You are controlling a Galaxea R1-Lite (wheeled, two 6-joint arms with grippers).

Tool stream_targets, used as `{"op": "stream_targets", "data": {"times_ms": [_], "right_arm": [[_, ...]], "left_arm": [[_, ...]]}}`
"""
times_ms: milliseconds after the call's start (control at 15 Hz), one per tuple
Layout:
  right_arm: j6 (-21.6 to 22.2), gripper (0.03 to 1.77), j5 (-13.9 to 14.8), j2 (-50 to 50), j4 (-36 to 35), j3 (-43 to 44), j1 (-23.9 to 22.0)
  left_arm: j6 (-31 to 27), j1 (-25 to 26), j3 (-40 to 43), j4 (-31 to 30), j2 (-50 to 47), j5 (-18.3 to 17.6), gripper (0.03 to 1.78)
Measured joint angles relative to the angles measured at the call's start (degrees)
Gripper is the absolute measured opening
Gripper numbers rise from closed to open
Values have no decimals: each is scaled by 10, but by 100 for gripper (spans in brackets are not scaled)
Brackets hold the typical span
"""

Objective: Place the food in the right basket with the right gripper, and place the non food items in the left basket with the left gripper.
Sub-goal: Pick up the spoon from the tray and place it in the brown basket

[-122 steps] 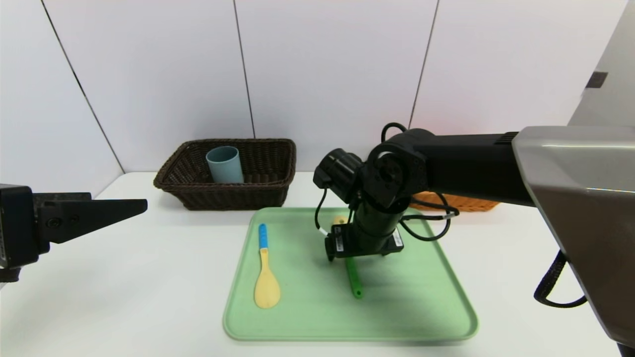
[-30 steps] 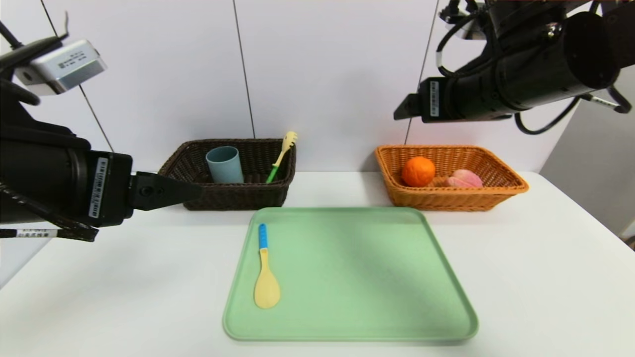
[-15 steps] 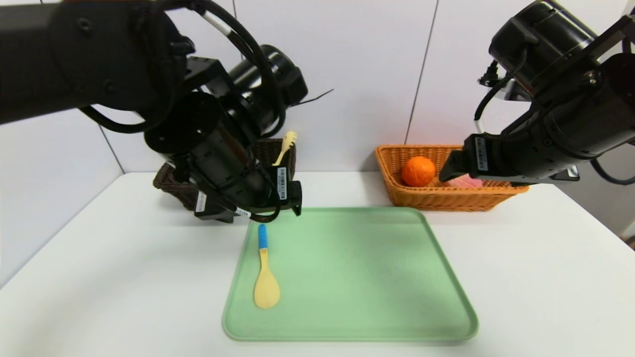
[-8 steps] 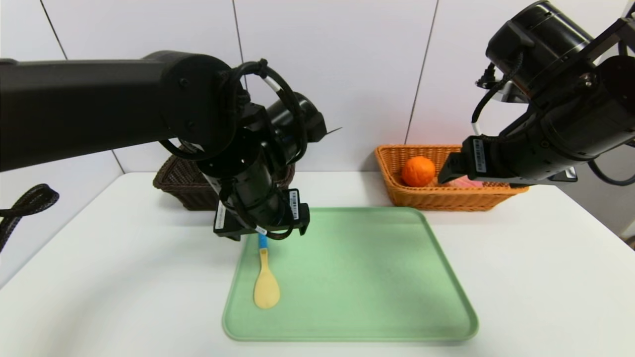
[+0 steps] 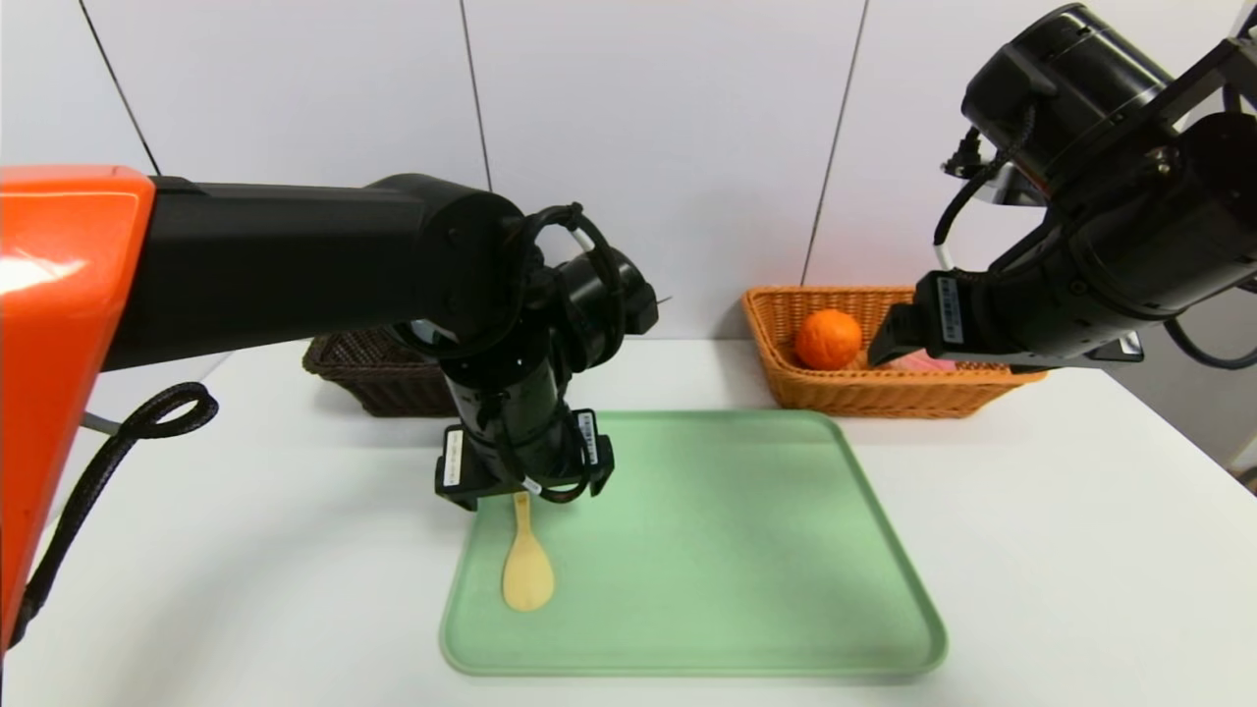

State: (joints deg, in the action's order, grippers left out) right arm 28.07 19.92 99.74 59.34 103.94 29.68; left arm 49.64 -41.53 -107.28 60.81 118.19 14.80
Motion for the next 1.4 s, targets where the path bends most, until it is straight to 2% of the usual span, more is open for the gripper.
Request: {"op": "stream_targets", "data": {"times_ms": [667,1400], "right_arm": [[0,170,0,0,0,-1,4],[0,171,1,7,-2,2,8]], "left_arm": [[16,8,-5,-32,36,-1,169],[12,30,-9,-35,60,-4,169]]}}
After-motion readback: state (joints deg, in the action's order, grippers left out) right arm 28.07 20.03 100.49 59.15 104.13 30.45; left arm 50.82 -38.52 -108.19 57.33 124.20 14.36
